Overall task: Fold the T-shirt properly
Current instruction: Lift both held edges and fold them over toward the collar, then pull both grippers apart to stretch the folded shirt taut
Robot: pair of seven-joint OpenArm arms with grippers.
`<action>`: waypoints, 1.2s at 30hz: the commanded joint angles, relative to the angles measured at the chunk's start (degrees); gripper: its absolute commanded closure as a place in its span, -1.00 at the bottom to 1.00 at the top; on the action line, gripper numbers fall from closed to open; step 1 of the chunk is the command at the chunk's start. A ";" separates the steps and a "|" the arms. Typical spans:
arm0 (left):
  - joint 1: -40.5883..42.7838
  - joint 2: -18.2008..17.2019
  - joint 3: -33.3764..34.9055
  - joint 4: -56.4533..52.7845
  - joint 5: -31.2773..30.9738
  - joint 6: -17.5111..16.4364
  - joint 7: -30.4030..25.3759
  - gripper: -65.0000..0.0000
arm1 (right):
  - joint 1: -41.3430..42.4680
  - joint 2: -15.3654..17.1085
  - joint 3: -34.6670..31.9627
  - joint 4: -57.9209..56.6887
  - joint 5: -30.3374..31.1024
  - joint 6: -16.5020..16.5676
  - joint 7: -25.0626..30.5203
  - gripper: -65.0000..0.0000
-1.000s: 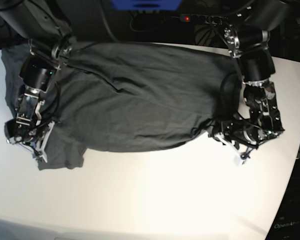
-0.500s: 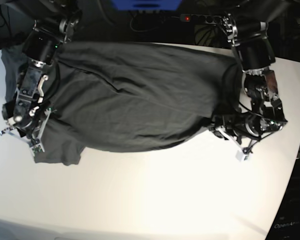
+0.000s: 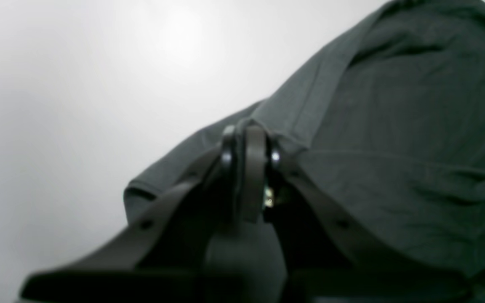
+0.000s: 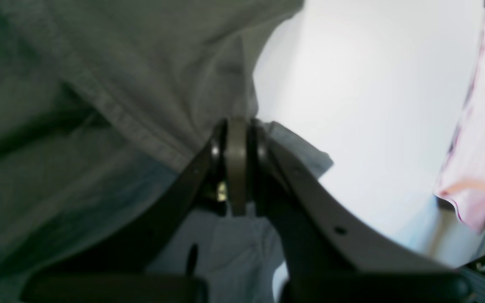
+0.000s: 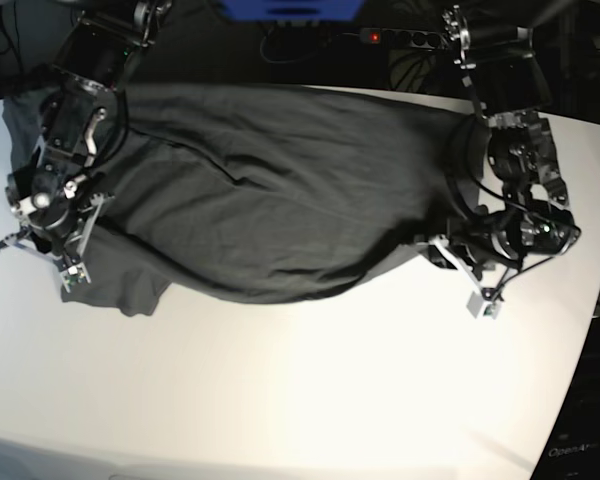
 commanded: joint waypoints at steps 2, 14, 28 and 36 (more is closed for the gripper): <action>-1.31 -0.64 -0.11 1.68 -0.81 -0.21 -0.62 0.91 | 0.51 0.66 0.30 2.02 -0.30 -0.29 0.57 0.97; 1.50 -6.01 -0.02 2.12 -14.26 -0.04 -0.54 0.91 | -2.13 0.75 0.39 3.69 -0.47 -0.29 0.57 0.97; 3.35 -13.48 -0.02 4.76 -21.47 -0.12 -0.54 0.91 | -5.82 2.33 1.88 9.23 -0.21 -0.29 0.75 0.97; 3.61 -14.27 -0.02 4.94 -21.56 -0.74 -0.54 0.91 | -6.88 3.12 3.46 9.23 -0.21 -0.29 0.84 0.97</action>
